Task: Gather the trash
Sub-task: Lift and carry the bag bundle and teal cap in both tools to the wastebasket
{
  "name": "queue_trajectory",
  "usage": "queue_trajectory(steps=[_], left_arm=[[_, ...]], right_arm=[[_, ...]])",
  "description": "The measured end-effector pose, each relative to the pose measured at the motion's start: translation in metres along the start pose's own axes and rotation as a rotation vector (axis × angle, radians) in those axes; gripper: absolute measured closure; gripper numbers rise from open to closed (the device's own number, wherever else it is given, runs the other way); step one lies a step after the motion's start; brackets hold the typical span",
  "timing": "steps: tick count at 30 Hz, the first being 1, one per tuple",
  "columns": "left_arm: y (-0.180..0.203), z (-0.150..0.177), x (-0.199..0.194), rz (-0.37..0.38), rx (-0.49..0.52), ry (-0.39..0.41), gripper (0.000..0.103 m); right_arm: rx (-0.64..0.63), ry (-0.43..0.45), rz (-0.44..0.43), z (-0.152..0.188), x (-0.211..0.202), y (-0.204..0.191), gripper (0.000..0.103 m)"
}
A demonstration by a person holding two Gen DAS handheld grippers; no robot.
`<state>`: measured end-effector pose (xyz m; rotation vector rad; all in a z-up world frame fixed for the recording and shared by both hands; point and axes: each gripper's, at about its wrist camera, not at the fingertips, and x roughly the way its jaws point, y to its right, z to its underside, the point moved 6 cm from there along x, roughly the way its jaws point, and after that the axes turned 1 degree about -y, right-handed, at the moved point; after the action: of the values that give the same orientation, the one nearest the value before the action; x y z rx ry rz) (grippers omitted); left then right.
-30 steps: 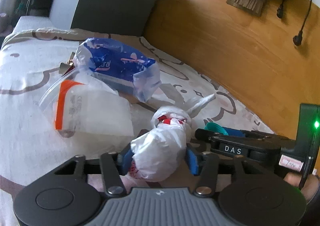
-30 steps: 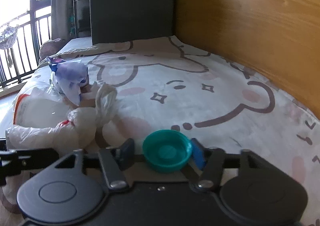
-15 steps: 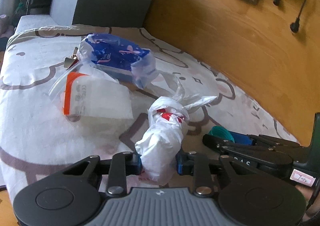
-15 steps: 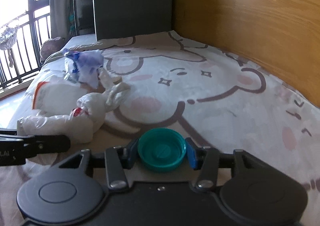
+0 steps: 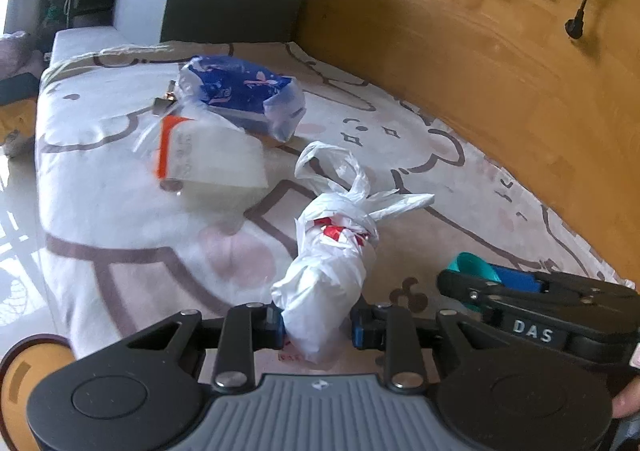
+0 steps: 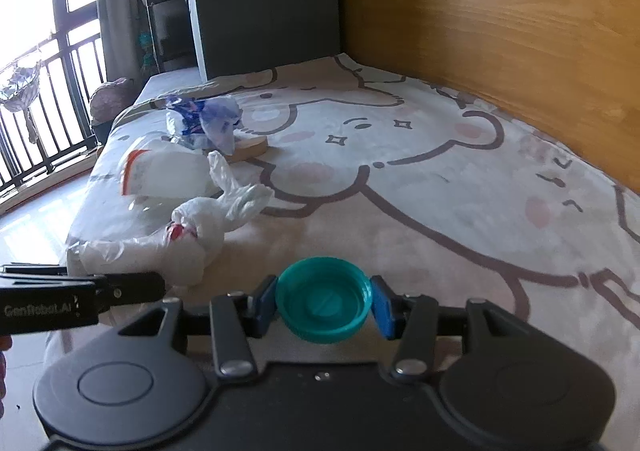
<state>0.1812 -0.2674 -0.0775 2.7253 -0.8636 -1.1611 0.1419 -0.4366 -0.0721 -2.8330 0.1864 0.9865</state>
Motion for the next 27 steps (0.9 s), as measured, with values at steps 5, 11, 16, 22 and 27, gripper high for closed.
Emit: queue_trajectory(steps=[5,11,16,22,27], left_arm=[[0.003,0.001,-0.024,-0.032,0.017,0.034,0.074],[0.003,0.001,-0.052,-0.063,0.018,0.068,0.074],[-0.003,0.002,-0.072,-0.094,0.013,0.078,0.074],[-0.019,-0.003,-0.099,-0.135,-0.005,0.107,0.074],[-0.036,-0.005,-0.120,-0.167,-0.013,0.129,0.074]], right_arm=[[0.004,0.017,-0.002,-0.001,-0.022,-0.003,0.053],[0.000,0.042,-0.009,-0.004,-0.046,-0.012,0.053],[-0.010,0.063,-0.016,-0.009,-0.060,-0.022,0.053],[-0.031,0.076,-0.030,-0.014,-0.069,-0.042,0.053],[-0.049,0.089,-0.043,-0.023,-0.073,-0.061,0.053]])
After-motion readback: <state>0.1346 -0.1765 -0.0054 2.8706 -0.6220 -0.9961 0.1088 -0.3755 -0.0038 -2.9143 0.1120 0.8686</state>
